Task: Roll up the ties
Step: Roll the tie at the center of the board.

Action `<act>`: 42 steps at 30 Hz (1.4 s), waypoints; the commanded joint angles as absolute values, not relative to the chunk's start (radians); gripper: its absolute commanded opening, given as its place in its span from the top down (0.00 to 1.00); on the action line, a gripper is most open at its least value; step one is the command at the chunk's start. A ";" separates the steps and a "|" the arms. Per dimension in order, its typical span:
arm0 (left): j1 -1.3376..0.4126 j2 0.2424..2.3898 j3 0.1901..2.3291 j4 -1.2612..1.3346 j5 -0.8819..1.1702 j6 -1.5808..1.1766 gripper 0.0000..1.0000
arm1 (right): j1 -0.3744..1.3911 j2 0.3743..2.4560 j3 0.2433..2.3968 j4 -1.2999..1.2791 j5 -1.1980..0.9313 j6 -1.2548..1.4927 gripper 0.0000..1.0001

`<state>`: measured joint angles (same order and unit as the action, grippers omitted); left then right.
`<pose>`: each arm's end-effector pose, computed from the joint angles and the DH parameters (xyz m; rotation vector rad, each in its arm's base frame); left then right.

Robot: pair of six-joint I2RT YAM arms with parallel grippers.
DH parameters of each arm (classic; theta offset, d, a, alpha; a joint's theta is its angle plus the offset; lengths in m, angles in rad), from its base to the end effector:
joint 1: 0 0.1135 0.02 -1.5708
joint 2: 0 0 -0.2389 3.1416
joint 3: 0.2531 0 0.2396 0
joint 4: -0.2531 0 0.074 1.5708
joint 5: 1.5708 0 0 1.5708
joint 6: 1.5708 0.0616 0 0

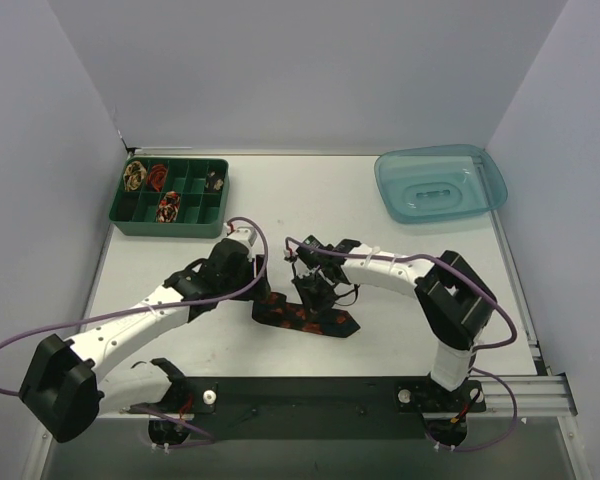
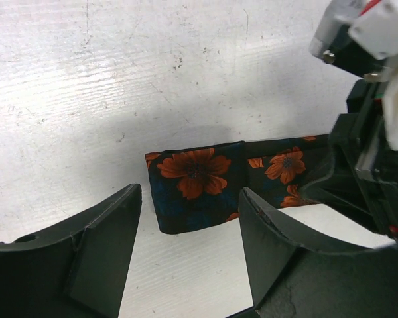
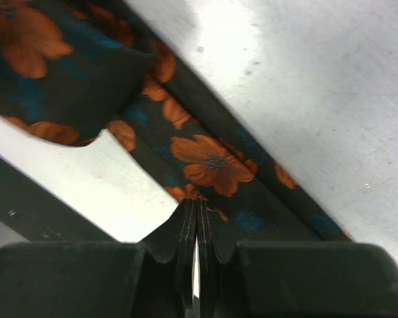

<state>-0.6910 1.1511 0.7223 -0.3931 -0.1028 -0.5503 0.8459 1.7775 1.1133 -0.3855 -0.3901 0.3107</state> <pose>0.1972 -0.1549 0.1907 0.1222 2.4345 -0.4550 0.2171 0.2804 0.1380 -0.8785 2.6491 0.8672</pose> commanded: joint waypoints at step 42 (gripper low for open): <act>-0.380 1.181 0.353 0.225 0.399 -0.827 0.24 | 0.790 2.026 1.500 -0.482 -0.339 0.284 0.97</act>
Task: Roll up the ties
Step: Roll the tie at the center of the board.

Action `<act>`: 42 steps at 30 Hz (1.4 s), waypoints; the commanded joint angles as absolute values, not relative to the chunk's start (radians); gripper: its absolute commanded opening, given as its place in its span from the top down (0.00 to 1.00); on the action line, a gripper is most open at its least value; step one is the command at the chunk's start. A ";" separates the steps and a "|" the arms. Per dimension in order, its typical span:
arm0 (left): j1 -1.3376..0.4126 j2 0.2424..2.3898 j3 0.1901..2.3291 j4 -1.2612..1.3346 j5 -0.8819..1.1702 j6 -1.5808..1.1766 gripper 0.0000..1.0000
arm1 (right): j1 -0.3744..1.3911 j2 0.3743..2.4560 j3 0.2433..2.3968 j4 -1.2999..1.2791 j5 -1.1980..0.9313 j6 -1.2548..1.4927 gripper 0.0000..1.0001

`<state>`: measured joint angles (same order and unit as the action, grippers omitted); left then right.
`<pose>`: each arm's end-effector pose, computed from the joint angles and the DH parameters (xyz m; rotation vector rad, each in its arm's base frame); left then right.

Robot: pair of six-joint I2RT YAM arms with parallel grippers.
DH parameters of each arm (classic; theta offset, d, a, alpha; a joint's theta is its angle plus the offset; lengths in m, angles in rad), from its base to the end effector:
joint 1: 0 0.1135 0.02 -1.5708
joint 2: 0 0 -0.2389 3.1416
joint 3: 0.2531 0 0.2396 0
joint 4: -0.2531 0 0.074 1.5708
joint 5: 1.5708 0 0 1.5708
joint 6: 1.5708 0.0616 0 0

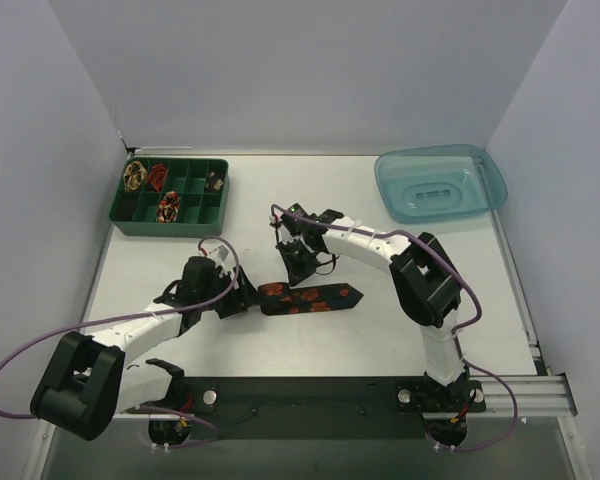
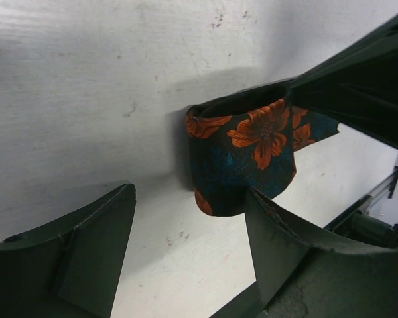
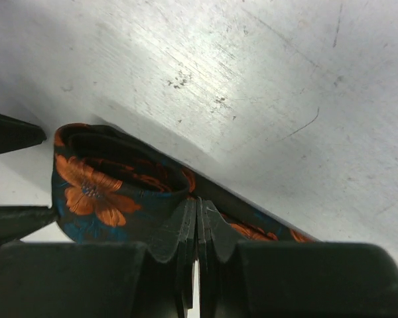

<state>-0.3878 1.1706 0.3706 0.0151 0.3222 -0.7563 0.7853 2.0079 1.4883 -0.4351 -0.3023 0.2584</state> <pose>0.2012 -0.1032 0.1153 -0.2923 2.4872 -0.9021 0.2904 0.3163 0.1584 -0.8141 2.5252 0.7702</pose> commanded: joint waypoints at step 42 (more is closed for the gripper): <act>-0.388 1.087 0.310 0.183 0.327 -0.770 0.27 | 0.802 1.911 1.474 -0.477 -0.341 0.308 0.96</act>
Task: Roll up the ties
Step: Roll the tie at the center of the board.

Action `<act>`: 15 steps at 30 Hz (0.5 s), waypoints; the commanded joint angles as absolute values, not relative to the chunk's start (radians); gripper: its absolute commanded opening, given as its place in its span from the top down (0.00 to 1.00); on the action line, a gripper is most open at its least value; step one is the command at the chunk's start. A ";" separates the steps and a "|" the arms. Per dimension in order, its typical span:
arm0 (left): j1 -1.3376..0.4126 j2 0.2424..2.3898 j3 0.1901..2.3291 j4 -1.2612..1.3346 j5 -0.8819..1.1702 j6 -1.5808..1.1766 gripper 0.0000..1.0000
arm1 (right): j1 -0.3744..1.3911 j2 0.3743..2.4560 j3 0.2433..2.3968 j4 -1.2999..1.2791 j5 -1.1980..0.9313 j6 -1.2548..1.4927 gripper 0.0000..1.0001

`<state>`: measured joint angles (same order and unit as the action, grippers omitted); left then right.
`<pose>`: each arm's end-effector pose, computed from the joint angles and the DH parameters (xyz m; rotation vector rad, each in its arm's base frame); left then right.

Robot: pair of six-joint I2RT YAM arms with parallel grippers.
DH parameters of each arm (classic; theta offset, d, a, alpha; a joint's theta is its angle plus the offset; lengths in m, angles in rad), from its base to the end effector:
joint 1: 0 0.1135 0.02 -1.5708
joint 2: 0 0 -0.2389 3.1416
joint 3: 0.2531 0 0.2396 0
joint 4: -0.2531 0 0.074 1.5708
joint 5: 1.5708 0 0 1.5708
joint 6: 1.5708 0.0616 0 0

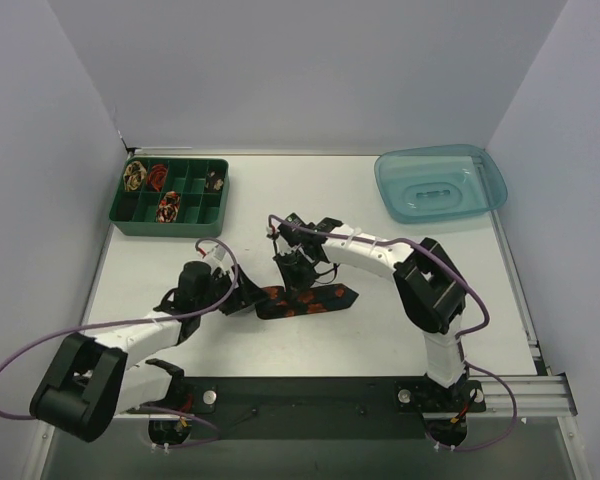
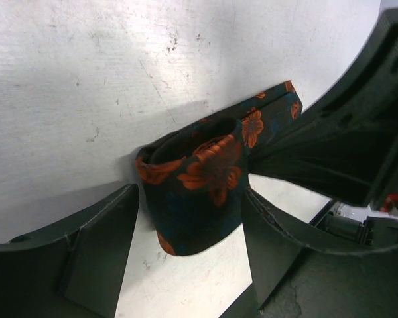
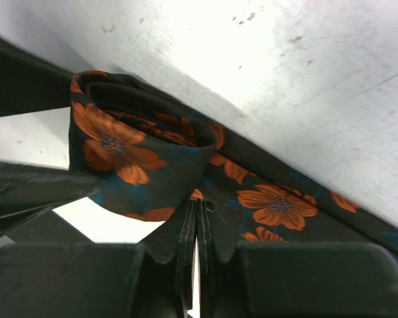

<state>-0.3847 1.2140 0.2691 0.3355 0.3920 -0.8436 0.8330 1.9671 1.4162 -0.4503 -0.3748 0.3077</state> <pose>0.2029 -0.1075 0.1096 -0.2966 2.3361 -1.0840 0.2605 0.3201 0.1530 -0.8554 2.5976 0.8675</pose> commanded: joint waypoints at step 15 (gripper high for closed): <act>-0.390 1.126 0.225 0.305 0.342 -0.850 0.27 | 0.825 1.947 1.502 -0.426 -0.422 0.324 0.96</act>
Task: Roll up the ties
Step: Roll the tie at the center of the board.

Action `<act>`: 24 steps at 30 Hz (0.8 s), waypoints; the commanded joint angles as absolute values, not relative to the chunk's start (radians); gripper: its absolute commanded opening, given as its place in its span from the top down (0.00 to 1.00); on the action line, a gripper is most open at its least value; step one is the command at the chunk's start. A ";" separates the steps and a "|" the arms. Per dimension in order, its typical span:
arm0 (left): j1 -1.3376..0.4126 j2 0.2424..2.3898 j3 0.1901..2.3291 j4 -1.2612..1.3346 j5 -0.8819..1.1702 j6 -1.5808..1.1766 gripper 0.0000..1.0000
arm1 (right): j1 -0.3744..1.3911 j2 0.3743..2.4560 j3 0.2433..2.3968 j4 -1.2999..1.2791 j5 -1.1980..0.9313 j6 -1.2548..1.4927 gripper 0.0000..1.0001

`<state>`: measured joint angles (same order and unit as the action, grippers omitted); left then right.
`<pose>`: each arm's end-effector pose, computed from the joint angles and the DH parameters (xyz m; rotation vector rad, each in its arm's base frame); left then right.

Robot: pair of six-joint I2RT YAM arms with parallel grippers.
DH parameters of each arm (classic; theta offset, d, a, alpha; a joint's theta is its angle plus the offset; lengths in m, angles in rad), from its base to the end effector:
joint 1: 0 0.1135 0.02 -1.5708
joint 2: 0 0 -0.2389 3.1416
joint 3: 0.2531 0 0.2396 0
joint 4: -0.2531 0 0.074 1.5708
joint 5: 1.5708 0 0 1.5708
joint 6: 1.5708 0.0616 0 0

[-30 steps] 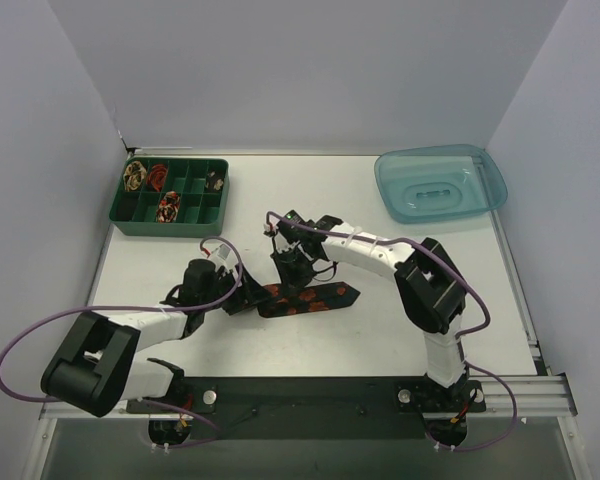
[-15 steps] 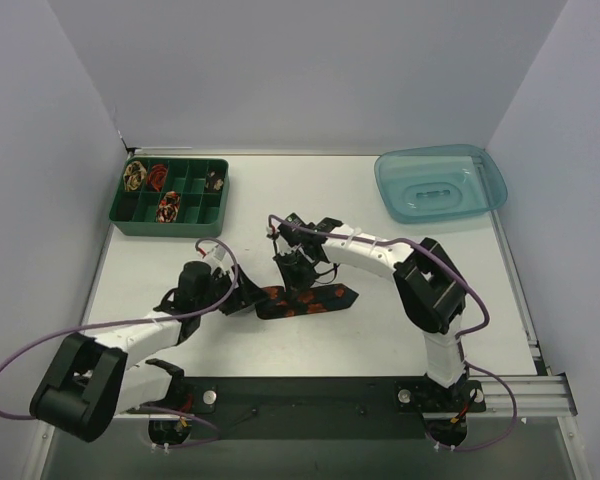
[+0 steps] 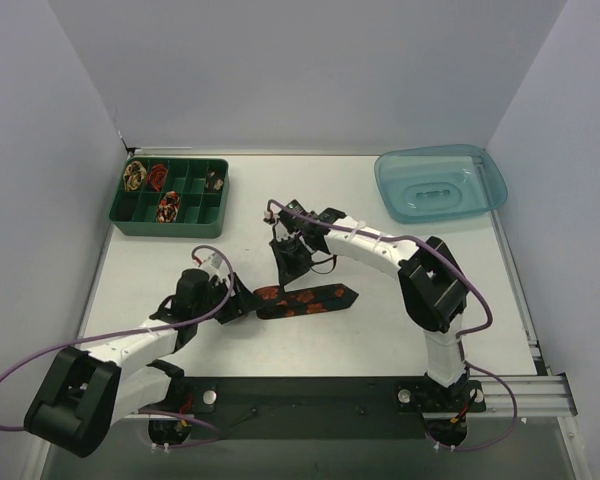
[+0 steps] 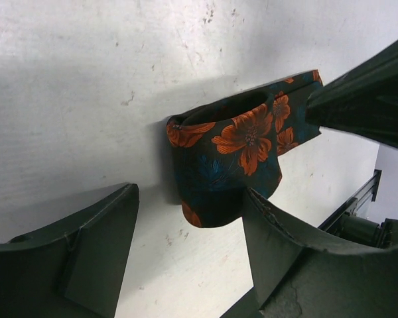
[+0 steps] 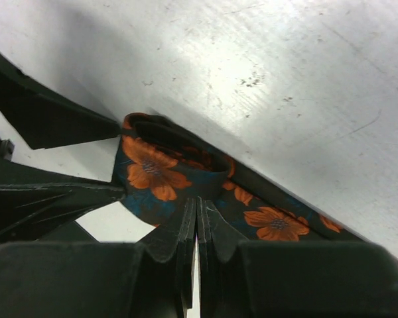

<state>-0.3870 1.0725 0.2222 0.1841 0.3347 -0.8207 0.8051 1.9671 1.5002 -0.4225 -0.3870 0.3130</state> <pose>0.1849 -0.0972 0.1069 -0.3227 2.3767 -0.9919 0.2805 0.3253 0.1813 -0.8119 2.4882 0.9247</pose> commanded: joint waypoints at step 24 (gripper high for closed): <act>-0.396 1.341 0.212 0.629 0.396 -0.876 0.27 | 0.841 1.982 1.351 -0.379 -0.354 0.341 0.96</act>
